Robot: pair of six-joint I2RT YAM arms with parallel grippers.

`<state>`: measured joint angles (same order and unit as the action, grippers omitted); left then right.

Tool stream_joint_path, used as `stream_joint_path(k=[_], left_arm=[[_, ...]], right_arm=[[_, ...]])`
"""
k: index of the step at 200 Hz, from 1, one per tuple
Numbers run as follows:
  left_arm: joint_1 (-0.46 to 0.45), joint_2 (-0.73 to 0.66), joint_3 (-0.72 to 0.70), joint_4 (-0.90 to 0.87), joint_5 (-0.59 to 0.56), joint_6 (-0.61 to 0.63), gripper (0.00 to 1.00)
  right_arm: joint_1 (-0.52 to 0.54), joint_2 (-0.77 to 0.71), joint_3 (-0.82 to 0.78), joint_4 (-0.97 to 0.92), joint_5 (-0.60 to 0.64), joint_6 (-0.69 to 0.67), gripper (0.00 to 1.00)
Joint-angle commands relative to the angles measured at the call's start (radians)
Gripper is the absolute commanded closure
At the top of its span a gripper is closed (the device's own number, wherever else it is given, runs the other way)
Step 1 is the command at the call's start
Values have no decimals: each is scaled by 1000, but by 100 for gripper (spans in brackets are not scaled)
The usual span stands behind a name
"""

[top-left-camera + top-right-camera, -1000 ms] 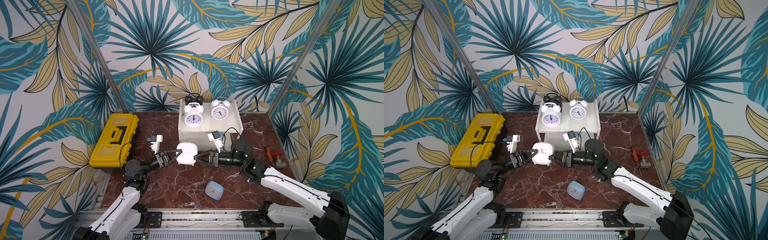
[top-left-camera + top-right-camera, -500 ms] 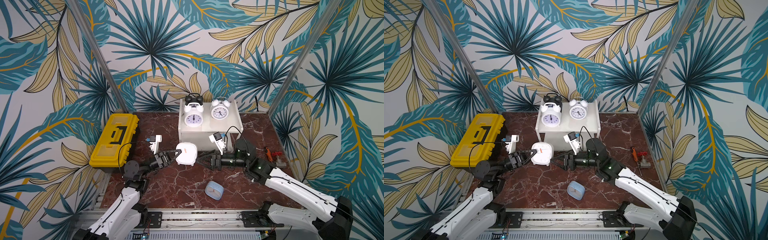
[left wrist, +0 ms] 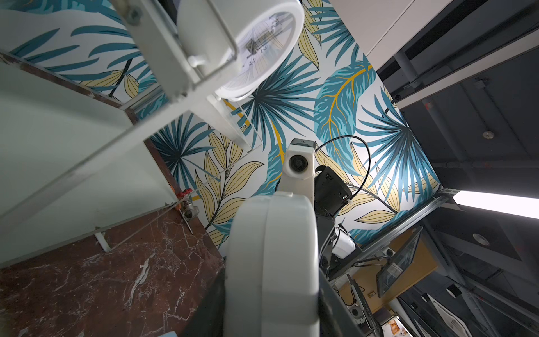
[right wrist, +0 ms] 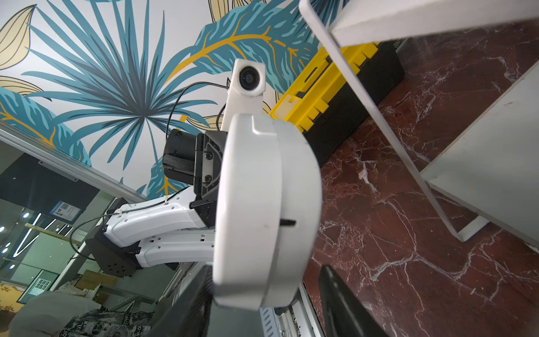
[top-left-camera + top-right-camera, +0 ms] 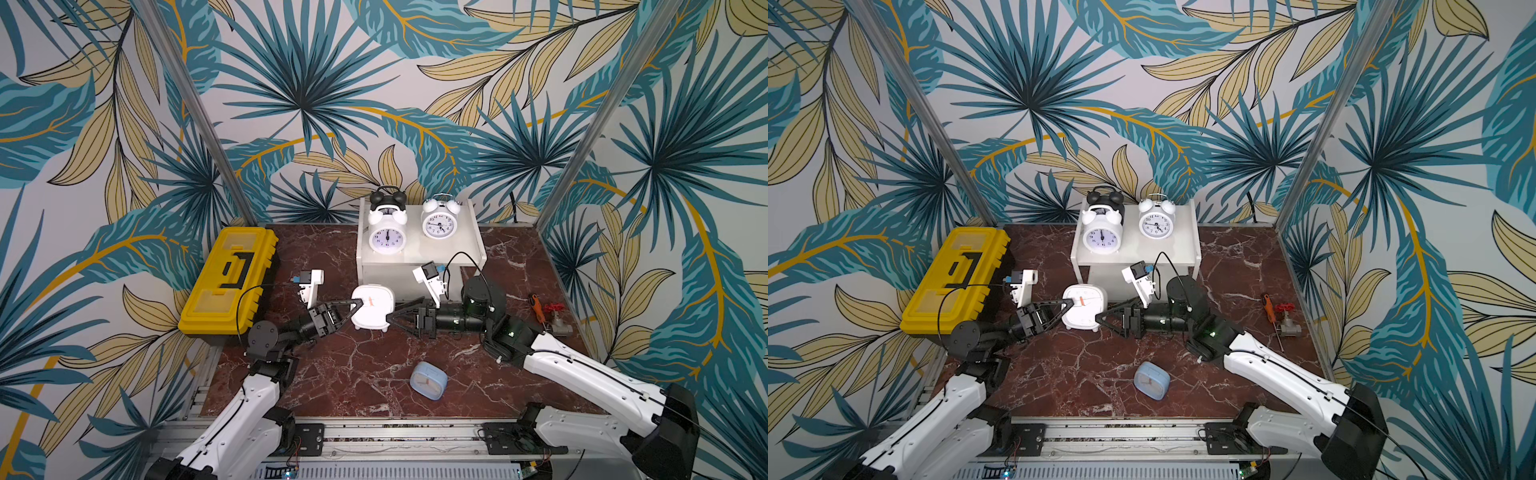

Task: Place the alarm clocks on the shelf by style
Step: Pick up the alarm from the center of the board, then place the alarm on the shelf.

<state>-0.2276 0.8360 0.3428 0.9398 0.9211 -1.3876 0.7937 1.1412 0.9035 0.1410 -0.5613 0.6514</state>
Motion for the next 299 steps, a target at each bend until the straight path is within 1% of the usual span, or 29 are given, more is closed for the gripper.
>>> stream_joint_path(k=[1,47,78,87,90,99,107,112,114,122,130,148,170,177,183,202,219,238,260,272,299], left_arm=[[7,-12,27,54,7,-4,74],[6,-11,28,60,8,-8,74],[6,-11,28,56,7,-4,74],[7,-11,28,51,5,-1,74],[7,-11,28,48,4,0,74],[7,-11,28,35,-1,6,67],[7,-11,28,20,-5,15,59],[7,-13,28,6,-9,20,51],[8,-13,28,0,-11,19,48],[9,-17,28,-26,-21,28,35],[9,-23,28,-47,-28,35,30],[8,-44,34,-101,-41,65,27],[14,-100,55,-266,-73,132,22],[16,-123,64,-343,-92,161,16],[17,-149,69,-411,-117,188,14],[21,-232,83,-622,-213,276,14],[22,-290,95,-770,-283,332,14],[24,-344,100,-905,-359,367,15],[24,-388,99,-1083,-500,384,12],[24,-405,98,-1167,-572,383,11],[25,-425,91,-1246,-590,390,12]], right_arm=[[4,14,20,34,3,6,44],[4,34,42,16,-13,10,45],[4,32,44,-2,-9,-1,62],[4,28,44,-7,-11,-5,65],[4,27,44,-10,-11,-7,68],[4,22,46,-21,-7,-16,73],[4,13,49,-37,4,-33,75],[4,7,53,-55,14,-49,76],[27,5,54,-64,20,-56,76],[43,-10,62,-102,55,-93,77],[58,-24,70,-154,107,-142,78],[81,-63,73,-246,236,-223,80],[87,-123,30,-260,373,-279,80],[88,-142,14,-256,416,-293,80],[88,-155,1,-251,455,-306,80],[89,-181,-45,-216,580,-350,80],[90,-181,-84,-150,662,-394,80],[88,-142,-101,-77,727,-437,79],[89,-72,-119,17,809,-474,80],[89,-42,-132,75,816,-498,80],[90,35,-104,129,799,-520,79]])
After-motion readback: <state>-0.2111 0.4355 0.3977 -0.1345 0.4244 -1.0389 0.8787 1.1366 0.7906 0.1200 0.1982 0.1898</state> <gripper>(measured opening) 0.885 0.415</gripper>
